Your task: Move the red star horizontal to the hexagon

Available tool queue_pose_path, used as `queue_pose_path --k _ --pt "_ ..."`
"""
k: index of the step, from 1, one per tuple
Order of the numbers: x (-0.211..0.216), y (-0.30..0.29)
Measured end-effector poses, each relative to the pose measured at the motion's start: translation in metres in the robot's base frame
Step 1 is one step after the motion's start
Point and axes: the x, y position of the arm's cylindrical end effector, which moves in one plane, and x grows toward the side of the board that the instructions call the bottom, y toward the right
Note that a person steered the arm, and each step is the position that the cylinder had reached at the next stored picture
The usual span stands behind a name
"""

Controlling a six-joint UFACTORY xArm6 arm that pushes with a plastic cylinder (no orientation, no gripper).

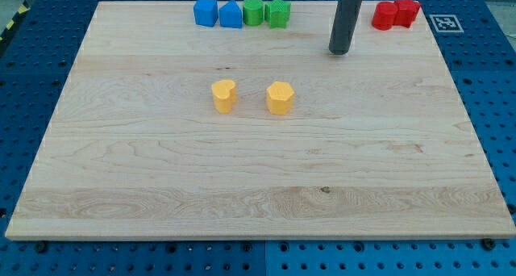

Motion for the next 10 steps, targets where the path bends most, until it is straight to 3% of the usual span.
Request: queue_pose_path --k 6,7,9,10 --pt "-0.125 0.014" --pt "-0.128 0.042" --pt "-0.127 0.164" --pt "-0.127 0.164"
